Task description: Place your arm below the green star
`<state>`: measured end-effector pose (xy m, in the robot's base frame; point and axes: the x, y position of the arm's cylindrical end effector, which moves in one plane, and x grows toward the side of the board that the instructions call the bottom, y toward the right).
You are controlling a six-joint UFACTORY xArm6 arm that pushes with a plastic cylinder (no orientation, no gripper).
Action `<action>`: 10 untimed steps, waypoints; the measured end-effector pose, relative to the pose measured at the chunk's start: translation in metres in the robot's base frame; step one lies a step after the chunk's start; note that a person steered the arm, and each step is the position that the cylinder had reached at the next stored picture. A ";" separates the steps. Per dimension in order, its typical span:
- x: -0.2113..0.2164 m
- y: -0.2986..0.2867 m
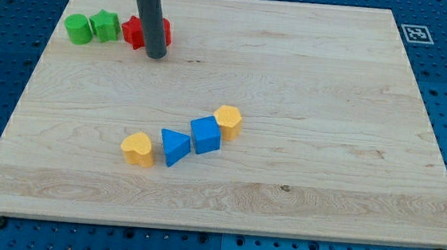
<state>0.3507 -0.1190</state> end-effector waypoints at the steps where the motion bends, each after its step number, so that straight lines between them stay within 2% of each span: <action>1: -0.002 0.007; 3: -0.002 0.005; 7: -0.002 -0.051; 10: -0.002 -0.066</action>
